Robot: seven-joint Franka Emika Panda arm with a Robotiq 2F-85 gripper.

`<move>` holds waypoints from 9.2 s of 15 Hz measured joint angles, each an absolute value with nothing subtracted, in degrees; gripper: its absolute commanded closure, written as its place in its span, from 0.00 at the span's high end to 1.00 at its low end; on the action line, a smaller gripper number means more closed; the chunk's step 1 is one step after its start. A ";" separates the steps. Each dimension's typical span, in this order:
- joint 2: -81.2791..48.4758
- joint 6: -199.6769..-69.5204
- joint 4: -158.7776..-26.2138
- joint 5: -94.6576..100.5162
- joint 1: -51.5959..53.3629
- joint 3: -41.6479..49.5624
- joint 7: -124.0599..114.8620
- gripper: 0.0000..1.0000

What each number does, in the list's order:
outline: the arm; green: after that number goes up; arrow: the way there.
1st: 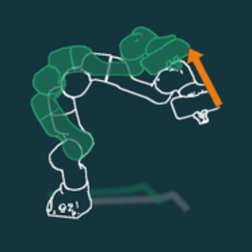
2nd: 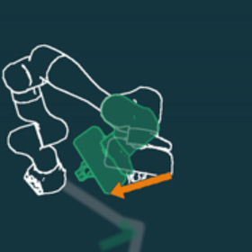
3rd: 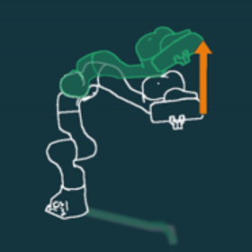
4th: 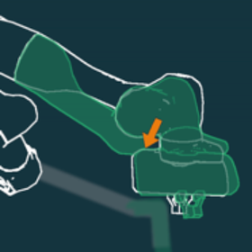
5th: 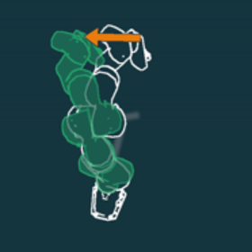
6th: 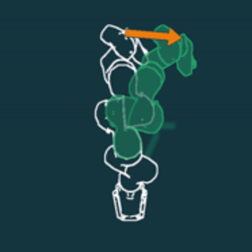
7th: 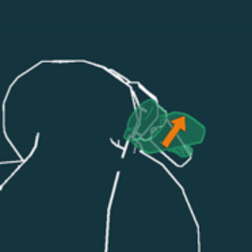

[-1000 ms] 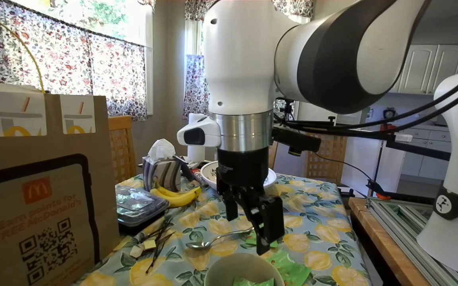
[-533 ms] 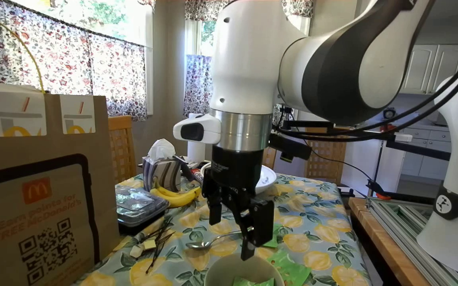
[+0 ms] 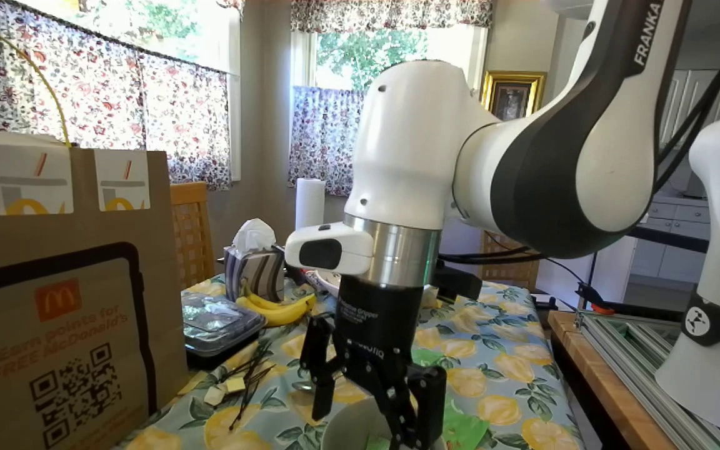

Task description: Put the green toy on the silver spoon then place the toy back in the bowl.

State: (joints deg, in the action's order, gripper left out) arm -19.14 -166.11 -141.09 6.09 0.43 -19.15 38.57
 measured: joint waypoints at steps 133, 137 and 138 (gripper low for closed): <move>-33.60 -161.23 -123.69 8.28 -3.01 -2.59 22.78 0.01; -33.77 -161.24 -123.68 8.28 -3.01 -2.59 22.78 0.01; -33.82 -161.26 -123.68 8.28 -3.01 -2.58 22.78 0.01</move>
